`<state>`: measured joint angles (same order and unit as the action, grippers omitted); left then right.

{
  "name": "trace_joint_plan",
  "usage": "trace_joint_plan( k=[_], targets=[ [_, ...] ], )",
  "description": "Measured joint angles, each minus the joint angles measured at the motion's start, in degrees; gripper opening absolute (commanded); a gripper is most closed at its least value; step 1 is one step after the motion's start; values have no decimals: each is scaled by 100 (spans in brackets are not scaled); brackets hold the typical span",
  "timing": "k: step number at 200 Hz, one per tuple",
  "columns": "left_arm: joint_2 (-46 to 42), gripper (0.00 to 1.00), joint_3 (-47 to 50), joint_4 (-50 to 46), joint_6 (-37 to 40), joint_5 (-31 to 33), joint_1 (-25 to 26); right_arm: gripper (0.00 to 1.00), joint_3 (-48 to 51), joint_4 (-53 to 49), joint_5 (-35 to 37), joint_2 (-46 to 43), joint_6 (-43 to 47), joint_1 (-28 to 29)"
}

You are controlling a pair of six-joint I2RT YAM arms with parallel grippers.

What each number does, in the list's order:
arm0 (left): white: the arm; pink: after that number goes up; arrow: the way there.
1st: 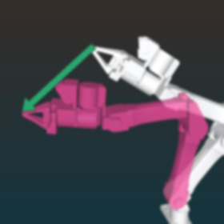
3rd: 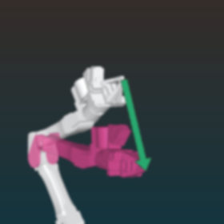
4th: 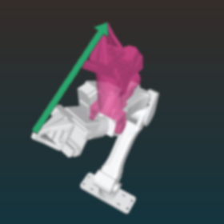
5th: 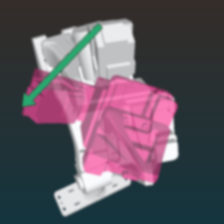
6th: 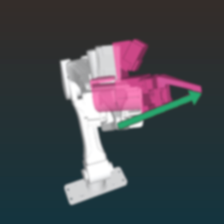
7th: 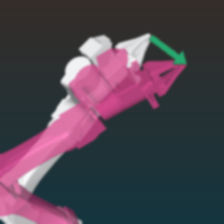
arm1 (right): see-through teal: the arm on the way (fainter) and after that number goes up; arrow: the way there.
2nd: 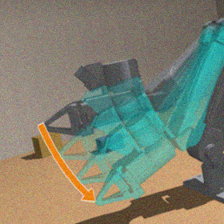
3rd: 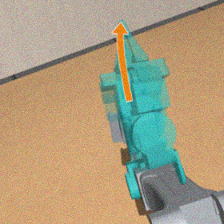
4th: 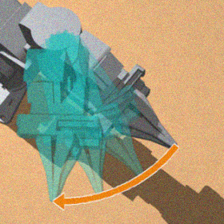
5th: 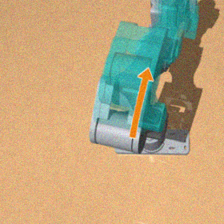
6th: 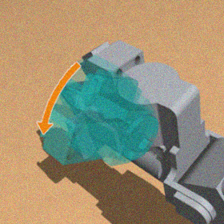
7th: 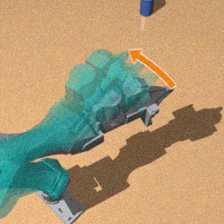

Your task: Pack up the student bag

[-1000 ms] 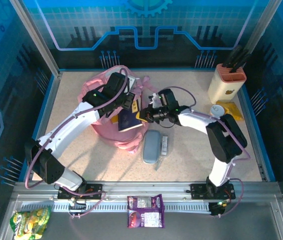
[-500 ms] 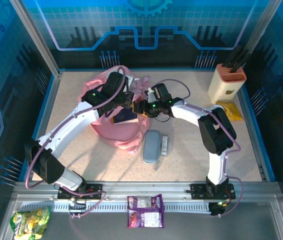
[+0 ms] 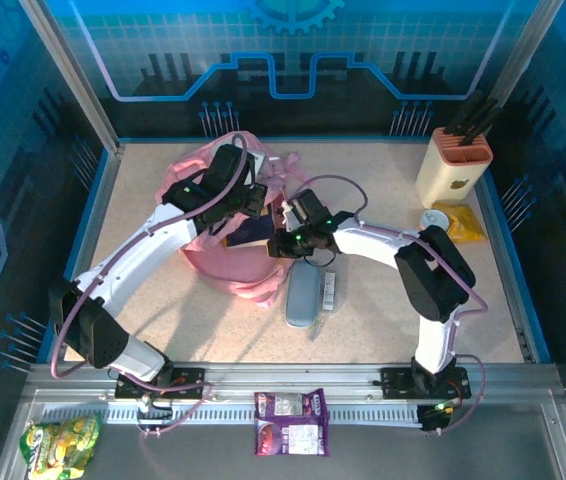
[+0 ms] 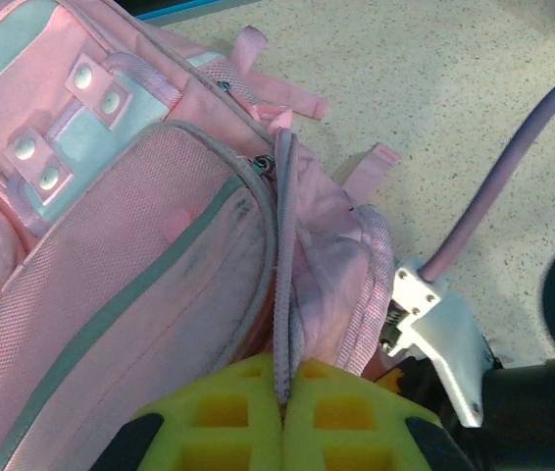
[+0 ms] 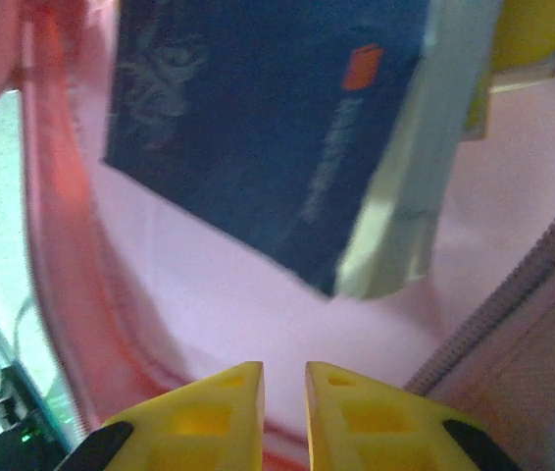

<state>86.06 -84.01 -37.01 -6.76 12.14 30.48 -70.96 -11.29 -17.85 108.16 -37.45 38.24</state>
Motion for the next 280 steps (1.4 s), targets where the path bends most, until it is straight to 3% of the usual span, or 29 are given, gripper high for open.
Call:
trace_joint_plan(
  k=[58, 102, 136, 151, 202, 235, 280],
  targets=[
    [0, 0, 2, 39, -160, -39, -46, 21, -767, 393, 498, 605, 0, -15],
    [-42, 0, 153, 173, -293, -68, -87, 28, -581, 446, 485, 472, 125, -44],
    [-120, 26, 575, 369, -608, -313, -105, 32, 127, 264, 369, -400, 297, -70],
    [-245, 41, 896, 588, -822, -511, -120, 32, 369, 101, 350, -848, 365, -114],
    [-1139, 65, 2339, 1252, -1958, -1316, -358, 32, 846, -468, 260, -1755, 457, -111],
    [-2116, 73, 3080, 1237, -2522, -1327, -997, 29, 1023, -743, 280, -1910, 448, 229],
    [-2369, 74, 3901, 1469, -3067, -1637, -2680, 26, 1113, -820, 286, -1926, 337, 1049]
  ],
)
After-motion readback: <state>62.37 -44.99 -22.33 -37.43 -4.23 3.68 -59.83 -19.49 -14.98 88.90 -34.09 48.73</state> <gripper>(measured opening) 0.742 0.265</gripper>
